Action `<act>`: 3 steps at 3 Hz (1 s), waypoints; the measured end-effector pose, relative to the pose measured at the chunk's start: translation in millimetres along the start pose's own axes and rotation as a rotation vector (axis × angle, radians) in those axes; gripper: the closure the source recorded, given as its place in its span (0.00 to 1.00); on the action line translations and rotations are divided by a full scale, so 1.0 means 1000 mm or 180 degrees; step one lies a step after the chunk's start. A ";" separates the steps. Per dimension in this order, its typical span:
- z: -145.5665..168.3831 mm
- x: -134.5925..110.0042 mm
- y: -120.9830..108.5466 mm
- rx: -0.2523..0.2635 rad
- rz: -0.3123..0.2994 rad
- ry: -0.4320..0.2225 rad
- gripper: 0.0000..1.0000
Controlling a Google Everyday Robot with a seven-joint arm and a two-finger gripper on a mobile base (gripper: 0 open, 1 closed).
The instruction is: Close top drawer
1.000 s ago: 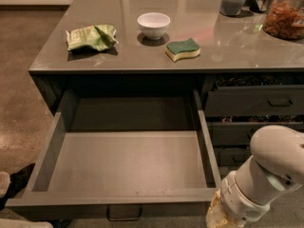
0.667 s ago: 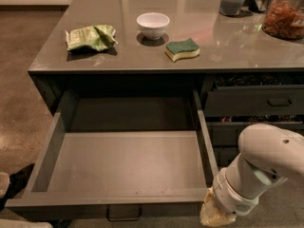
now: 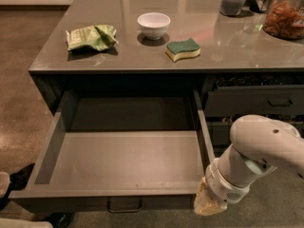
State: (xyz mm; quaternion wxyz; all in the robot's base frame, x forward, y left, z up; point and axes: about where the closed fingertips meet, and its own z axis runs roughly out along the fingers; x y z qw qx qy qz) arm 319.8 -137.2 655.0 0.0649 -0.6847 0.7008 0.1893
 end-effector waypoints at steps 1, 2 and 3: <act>0.000 0.000 0.000 0.0000 0.0000 0.0000 0.35; 0.002 -0.027 -0.022 0.0034 -0.0105 0.0000 0.12; 0.003 -0.027 -0.019 0.0034 -0.0105 0.0000 0.00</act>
Offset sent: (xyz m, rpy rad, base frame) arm 0.0652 0.0696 0.0084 0.0170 -0.0570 0.0680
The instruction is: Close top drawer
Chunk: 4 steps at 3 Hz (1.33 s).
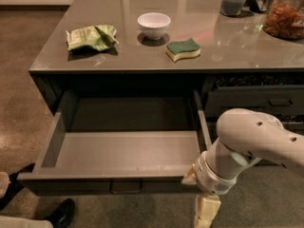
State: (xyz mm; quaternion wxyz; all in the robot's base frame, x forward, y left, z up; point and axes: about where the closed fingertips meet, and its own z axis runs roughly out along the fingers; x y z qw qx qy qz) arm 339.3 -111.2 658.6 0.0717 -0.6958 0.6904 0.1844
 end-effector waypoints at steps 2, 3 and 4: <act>0.008 -0.037 -0.050 0.0048 -0.0116 -0.0053 0.00; 0.016 -0.047 -0.069 0.0029 -0.0105 -0.0055 0.00; 0.019 -0.051 -0.084 0.0058 -0.0046 -0.0053 0.16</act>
Offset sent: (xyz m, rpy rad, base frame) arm 0.0824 0.0645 -0.0055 0.0398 -0.0377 0.0385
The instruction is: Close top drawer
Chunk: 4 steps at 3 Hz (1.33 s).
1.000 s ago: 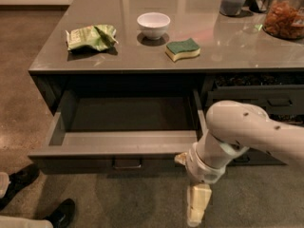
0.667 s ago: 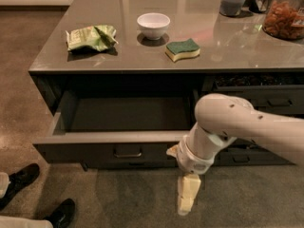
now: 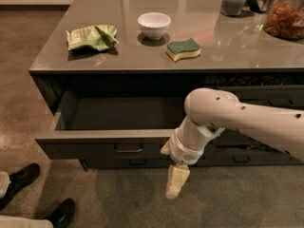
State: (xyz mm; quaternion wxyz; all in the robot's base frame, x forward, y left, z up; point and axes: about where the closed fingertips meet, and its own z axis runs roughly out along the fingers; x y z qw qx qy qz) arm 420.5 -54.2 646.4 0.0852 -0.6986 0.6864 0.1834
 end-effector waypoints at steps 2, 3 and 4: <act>-0.003 -0.002 -0.017 0.0103 0.0087 -0.0028 0.71; -0.003 -0.002 -0.017 0.0103 0.0087 -0.0028 0.94; -0.003 0.001 -0.016 0.0116 0.0116 -0.0051 1.00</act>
Offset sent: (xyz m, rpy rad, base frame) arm 0.0153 0.0011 0.0012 0.0038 -0.0171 -0.0338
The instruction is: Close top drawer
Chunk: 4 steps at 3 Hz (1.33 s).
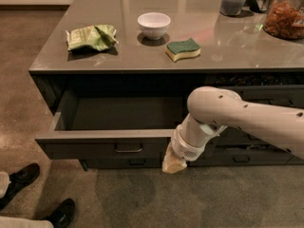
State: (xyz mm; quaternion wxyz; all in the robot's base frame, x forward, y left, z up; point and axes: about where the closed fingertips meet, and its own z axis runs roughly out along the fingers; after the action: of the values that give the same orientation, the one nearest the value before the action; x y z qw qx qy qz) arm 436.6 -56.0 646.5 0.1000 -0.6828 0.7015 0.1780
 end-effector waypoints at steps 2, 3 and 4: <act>-0.020 0.015 -0.046 0.0373 0.0100 -0.0236 1.00; -0.037 0.011 -0.085 0.0558 0.0084 -0.0263 0.99; -0.037 0.011 -0.086 0.0561 0.0083 -0.0263 0.77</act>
Offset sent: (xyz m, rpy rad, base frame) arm 0.0957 -0.0371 0.0248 0.0976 -0.1875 -0.1357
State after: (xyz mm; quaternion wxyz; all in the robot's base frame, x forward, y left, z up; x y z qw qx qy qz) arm 525.0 -80.5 666.7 0.1863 -0.6543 0.7185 0.1448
